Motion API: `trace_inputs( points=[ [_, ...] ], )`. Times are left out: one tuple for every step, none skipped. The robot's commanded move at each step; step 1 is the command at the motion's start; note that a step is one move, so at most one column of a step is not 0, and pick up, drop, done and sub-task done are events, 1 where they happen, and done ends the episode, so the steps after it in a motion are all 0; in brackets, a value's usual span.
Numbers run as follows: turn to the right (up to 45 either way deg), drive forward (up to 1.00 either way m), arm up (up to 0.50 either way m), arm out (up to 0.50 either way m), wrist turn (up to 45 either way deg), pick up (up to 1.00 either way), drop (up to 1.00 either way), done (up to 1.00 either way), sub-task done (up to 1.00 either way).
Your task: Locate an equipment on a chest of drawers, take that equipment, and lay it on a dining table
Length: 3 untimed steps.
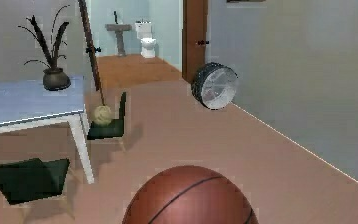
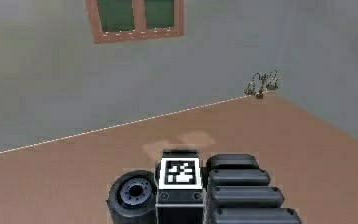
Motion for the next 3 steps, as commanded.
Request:
trace_inputs(
  points=[
    [0.0, 1.00, 0.00, 0.00, 0.0, 0.00, 0.00, 0.00, 0.00],
    [0.0, 0.80, 0.00, 0.00, 0.0, 0.00, 0.00, 0.00, 0.00],
    [-9.0, 0.00, 0.00, 0.00, 0.0, 0.00, 0.00, 0.00, 0.00]
  ],
)
